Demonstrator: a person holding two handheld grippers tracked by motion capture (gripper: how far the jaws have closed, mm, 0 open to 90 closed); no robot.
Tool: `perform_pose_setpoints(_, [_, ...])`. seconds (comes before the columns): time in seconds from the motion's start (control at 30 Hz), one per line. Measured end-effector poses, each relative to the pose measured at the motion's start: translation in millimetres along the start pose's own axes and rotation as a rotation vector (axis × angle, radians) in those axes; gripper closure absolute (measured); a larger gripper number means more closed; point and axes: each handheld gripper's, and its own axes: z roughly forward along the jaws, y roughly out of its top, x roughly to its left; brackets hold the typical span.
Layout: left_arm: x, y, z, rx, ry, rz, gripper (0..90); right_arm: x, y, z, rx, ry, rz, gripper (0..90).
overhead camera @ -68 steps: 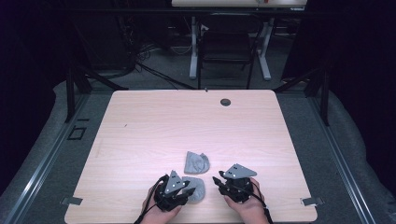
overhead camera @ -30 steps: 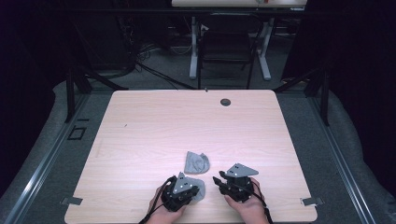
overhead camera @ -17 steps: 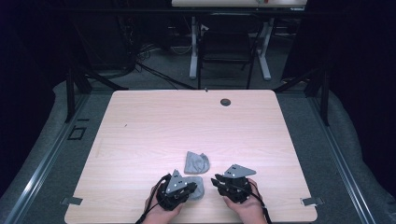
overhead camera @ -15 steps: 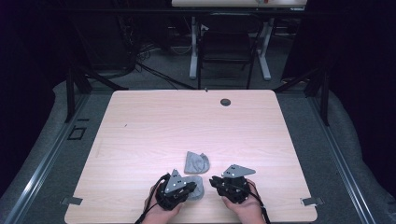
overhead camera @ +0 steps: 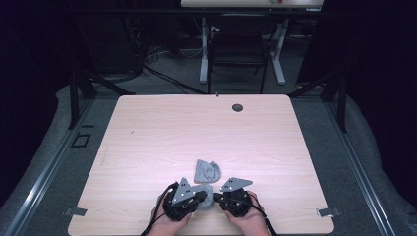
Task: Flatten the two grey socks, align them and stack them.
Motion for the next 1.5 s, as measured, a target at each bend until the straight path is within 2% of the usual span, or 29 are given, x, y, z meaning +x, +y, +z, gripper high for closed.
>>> perform_pose_setpoints(0.43, [-0.4, 0.5, 0.1, -0.005, 0.000, 0.003, 86.6, 1.0, -1.1, 13.6, 0.011, 0.017, -0.007, 88.0])
perform_pose_setpoints(0.63, [2.0, -0.2, -2.7, -0.008, 0.010, -0.002, 86.5, 3.7, -1.6, 14.6, 0.018, -0.004, -0.039, 89.7])
perform_pose_setpoints(0.73, [4.0, -2.3, -4.7, -0.002, 0.019, -0.001, 86.5, 4.1, -1.5, 12.7, 0.033, -0.029, -0.049, 89.9])
perform_pose_setpoints(0.93, [7.9, -6.9, -7.6, 0.005, 0.030, -0.016, 86.3, -1.8, -3.7, 5.7, 0.052, -0.072, -0.023, 89.9])
perform_pose_setpoints(1.33, [18.4, -15.2, -12.4, 0.056, 0.078, -0.055, 86.1, -6.4, -8.6, -3.5, 0.072, -0.097, -0.007, 89.9])
perform_pose_setpoints(1.37, [19.6, -15.3, -13.5, 0.049, 0.081, -0.068, 85.9, -6.3, -8.5, -3.5, 0.073, -0.097, -0.004, 89.9])
perform_pose_setpoints(1.5, [23.4, -13.7, -17.6, 0.031, 0.092, -0.074, 85.4, -6.0, -8.7, -3.4, 0.071, -0.099, -0.002, 89.9])
